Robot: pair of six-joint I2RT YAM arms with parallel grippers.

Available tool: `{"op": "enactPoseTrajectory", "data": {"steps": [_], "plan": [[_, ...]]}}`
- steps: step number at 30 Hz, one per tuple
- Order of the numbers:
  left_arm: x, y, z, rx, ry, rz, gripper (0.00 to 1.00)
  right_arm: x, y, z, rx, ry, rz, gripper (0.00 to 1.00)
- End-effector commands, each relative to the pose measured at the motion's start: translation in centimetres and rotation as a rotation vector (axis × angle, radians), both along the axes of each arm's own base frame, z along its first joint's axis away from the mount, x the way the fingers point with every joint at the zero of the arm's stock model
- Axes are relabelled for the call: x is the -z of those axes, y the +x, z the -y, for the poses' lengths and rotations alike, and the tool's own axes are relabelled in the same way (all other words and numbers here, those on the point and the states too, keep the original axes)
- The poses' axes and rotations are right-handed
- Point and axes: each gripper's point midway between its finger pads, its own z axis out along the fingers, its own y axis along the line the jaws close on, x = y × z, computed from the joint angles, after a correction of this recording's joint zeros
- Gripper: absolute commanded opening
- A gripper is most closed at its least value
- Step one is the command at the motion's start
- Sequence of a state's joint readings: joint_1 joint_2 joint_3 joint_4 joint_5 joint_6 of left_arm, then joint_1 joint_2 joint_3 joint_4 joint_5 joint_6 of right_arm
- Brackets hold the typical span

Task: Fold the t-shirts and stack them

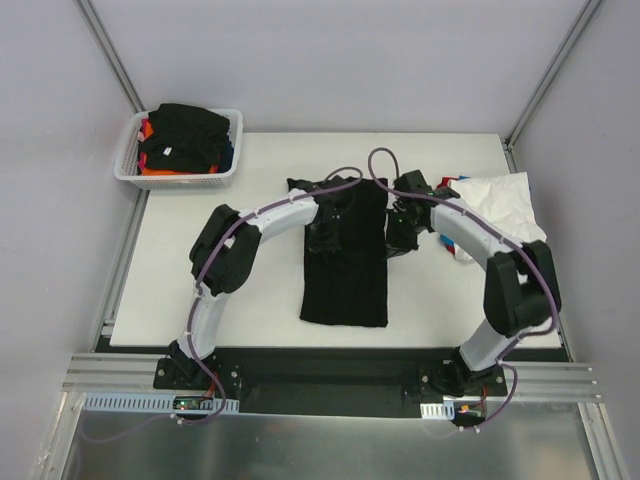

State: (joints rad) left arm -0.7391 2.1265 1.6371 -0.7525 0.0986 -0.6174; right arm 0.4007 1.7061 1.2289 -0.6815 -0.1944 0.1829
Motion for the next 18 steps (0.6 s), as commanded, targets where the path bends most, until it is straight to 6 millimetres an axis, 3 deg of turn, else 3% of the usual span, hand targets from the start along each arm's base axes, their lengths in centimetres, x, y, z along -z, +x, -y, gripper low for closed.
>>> {"op": "enactPoseTrajectory", "data": {"steps": [1,4,8,12,13,15,16,18], "plan": [[-1.6,5.2,-1.1,-0.017,-0.002,0.106,0.00,-3.6,-2.9,0.8,0.024,0.048,0.045,0.05],[-1.6,6.8,-1.9,-0.043,0.006,0.100,0.00,-3.3,-4.5,1.4,0.034,0.044,0.037,0.05],[-2.4,7.1,-2.1,-0.042,0.000,0.102,0.00,-1.5,-6.4,1.5,0.031,0.039,-0.016,0.05],[-4.0,5.4,-2.1,-0.055,-0.035,0.080,0.00,-0.3,-7.8,0.6,-0.008,0.042,-0.062,0.10],[-5.4,5.0,-2.1,-0.064,-0.053,0.096,0.00,-0.1,-8.2,0.3,-0.027,0.042,-0.065,0.13],[-5.7,3.5,-2.3,-0.068,-0.045,0.088,0.00,0.4,-9.2,0.2,-0.033,0.045,-0.083,0.23],[-6.9,3.0,-2.5,-0.070,-0.059,0.107,0.00,0.6,-9.6,0.0,-0.042,0.045,-0.082,0.29],[-6.2,1.2,-3.6,-0.099,-0.040,0.069,0.00,1.1,-10.6,0.2,-0.040,0.040,-0.094,0.38]]}}
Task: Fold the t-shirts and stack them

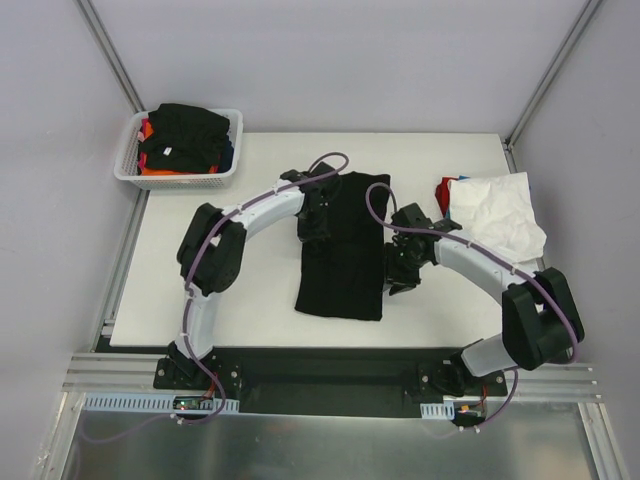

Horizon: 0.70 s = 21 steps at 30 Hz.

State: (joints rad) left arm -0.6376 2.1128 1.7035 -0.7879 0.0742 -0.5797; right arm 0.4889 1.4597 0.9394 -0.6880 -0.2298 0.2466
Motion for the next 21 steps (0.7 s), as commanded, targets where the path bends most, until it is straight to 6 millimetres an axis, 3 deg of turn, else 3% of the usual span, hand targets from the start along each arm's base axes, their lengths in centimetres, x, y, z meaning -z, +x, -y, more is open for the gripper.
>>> {"op": "enactPoseTrajectory", "data": {"steps": [1,2,5,8,11,12,15,16,17,18,19,21], "plan": [[-4.5,-3.6,-1.3,-0.032,-0.035,0.017,0.00,0.5,-1.8,-0.3,-0.004,0.021,-0.019,0.43],[-3.5,-4.7,-2.3,-0.036,-0.006,-0.013,0.00,0.6,-2.2,-0.3,-0.010,0.024,-0.024,0.45],[-3.2,-6.1,-3.8,-0.041,0.024,-0.018,0.00,0.8,-2.5,0.0,-0.011,0.025,-0.021,0.56],[-3.9,-6.2,-4.7,-0.056,0.022,0.002,0.00,-0.3,-2.2,0.0,-0.032,0.028,0.001,0.67],[-5.0,-4.9,-5.3,-0.112,-0.011,0.016,0.00,-1.7,-1.3,0.1,-0.041,0.033,0.032,0.80],[-5.2,-4.5,-5.2,-0.130,-0.028,0.011,0.00,-2.1,-1.0,0.4,-0.030,0.033,0.036,0.99],[-5.4,-1.8,-5.7,-0.182,-0.052,0.016,0.00,-3.5,0.5,1.0,-0.006,0.063,0.077,0.96],[-6.1,0.0,-5.9,-0.203,-0.072,0.038,0.02,-3.7,0.9,1.3,-0.004,0.070,0.089,0.96],[-6.2,0.8,-5.8,-0.203,-0.079,0.044,0.05,-4.3,1.4,1.2,-0.001,0.093,0.099,0.96],[-5.2,1.6,-5.9,-0.197,-0.071,0.026,0.17,-4.6,2.1,1.8,0.025,0.104,0.104,0.96],[-6.1,3.2,-5.5,-0.196,-0.096,0.056,0.25,-4.8,2.6,2.0,0.032,0.114,0.106,0.96],[-5.2,5.1,-5.8,-0.221,-0.103,0.041,0.44,-5.4,3.7,2.6,0.048,0.135,0.097,0.99]]}}
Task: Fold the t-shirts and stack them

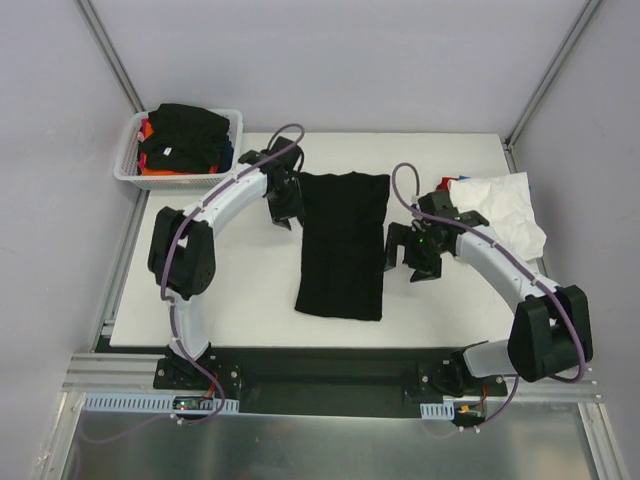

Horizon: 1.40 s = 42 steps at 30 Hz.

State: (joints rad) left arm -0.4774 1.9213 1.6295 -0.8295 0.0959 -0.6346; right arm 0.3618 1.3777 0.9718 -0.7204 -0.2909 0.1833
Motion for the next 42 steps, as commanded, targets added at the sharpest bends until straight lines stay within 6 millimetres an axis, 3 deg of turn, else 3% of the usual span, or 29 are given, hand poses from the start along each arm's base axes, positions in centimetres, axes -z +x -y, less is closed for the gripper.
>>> {"op": "enactPoseTrajectory", "data": {"steps": [1,3,5,6,8,9,11,12,14,15,21,24,30,42], "plan": [[-1.0,4.6,0.7,-0.020,-0.061,0.033,0.62,-2.6,2.2,0.9,-0.004,0.059,0.030,0.97],[-0.6,6.2,0.6,-0.051,-0.076,0.026,0.73,-3.1,3.2,1.6,0.006,0.054,0.038,0.96],[-1.7,8.2,0.9,-0.066,-0.115,0.058,0.84,-3.1,4.0,2.1,0.019,0.047,0.041,0.96],[-0.7,9.1,0.7,-0.085,-0.118,0.040,0.84,-3.1,4.7,2.5,0.033,0.045,0.038,0.95],[-1.5,10.9,1.1,-0.089,-0.163,0.065,0.84,-2.9,5.3,2.7,0.046,0.051,0.028,0.95],[-0.1,11.7,0.8,-0.102,-0.165,0.043,0.84,-2.9,5.7,2.9,0.058,0.055,0.026,0.94],[-0.9,13.4,1.2,-0.098,-0.225,0.063,0.82,-3.0,6.4,2.8,0.063,0.059,0.023,0.94],[0.8,14.0,1.3,-0.101,-0.232,0.035,0.82,-3.0,6.5,2.8,0.064,0.061,0.021,0.94],[0.2,16.2,0.7,-0.116,-0.261,0.075,0.81,-3.1,6.9,2.6,0.059,0.061,0.022,0.94],[1.4,16.8,0.3,-0.130,-0.250,0.069,0.81,-3.0,6.8,2.7,0.057,0.059,0.013,0.94],[2.5,20.1,-2.1,-0.198,-0.233,0.137,0.82,-2.0,5.5,3.1,0.046,0.039,-0.029,0.93],[3.0,20.6,-2.4,-0.204,-0.232,0.151,0.83,-1.6,4.6,3.3,0.049,0.033,-0.045,0.93],[4.1,21.2,-0.8,-0.186,-0.342,0.128,0.83,-1.8,3.4,3.8,0.046,0.015,-0.049,0.93],[6.0,20.2,1.6,-0.148,-0.445,0.056,0.84,-1.8,2.9,4.1,0.043,0.000,-0.058,0.93]]}}
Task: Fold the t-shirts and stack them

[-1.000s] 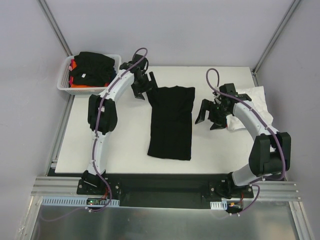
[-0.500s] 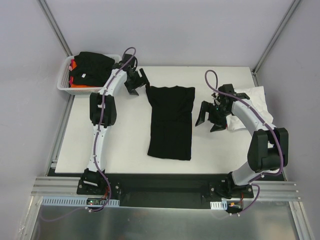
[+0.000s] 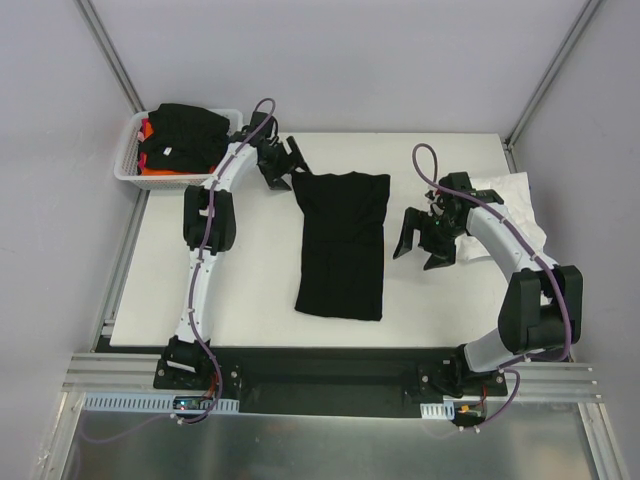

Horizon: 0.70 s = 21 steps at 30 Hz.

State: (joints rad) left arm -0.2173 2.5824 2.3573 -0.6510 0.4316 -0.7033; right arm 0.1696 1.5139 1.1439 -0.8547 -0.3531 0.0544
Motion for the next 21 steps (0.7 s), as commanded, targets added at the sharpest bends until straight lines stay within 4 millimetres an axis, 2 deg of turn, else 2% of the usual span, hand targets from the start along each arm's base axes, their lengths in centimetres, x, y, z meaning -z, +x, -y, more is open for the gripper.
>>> {"op": "enactPoseTrajectory", "data": {"steps": [1,3,4,7,10,13,15,18,19,20,21], "plan": [[1.1,-0.9,1.8,0.040,-0.058,-0.037,0.79,-0.5,-0.6,0.3,-0.014,-0.007,0.004,0.93],[1.6,-1.4,2.1,0.041,-0.059,-0.057,0.70,-0.4,-0.5,0.2,-0.008,-0.003,0.000,0.92],[2.0,-1.5,2.0,0.038,-0.057,-0.065,0.43,-0.5,-0.4,0.2,-0.008,-0.002,0.005,0.92],[2.5,-2.2,2.0,0.033,-0.047,-0.088,0.14,-0.4,-0.2,0.0,-0.005,0.003,0.002,0.92],[2.9,-2.7,1.4,0.024,-0.016,-0.100,0.10,0.0,-0.1,0.3,0.000,-0.017,-0.002,0.92],[2.8,-3.2,1.1,0.022,0.001,-0.103,0.08,0.7,1.1,1.1,0.005,-0.063,0.006,0.91],[2.7,-3.5,0.9,0.019,0.013,-0.103,0.06,1.0,2.8,1.5,0.028,-0.054,0.022,0.91],[2.7,-3.8,0.9,0.024,0.017,-0.106,0.06,1.6,6.4,1.9,0.091,0.012,0.022,0.91],[2.6,-3.9,1.1,0.027,0.016,-0.108,0.06,2.8,7.1,1.7,0.108,0.041,-0.020,0.91],[2.6,-4.0,1.1,0.029,0.018,-0.105,0.08,2.2,9.3,2.1,0.125,0.056,0.022,0.91],[2.6,-4.1,1.3,0.035,0.019,-0.103,0.09,2.6,10.2,2.2,0.131,0.059,0.020,0.91]]}}
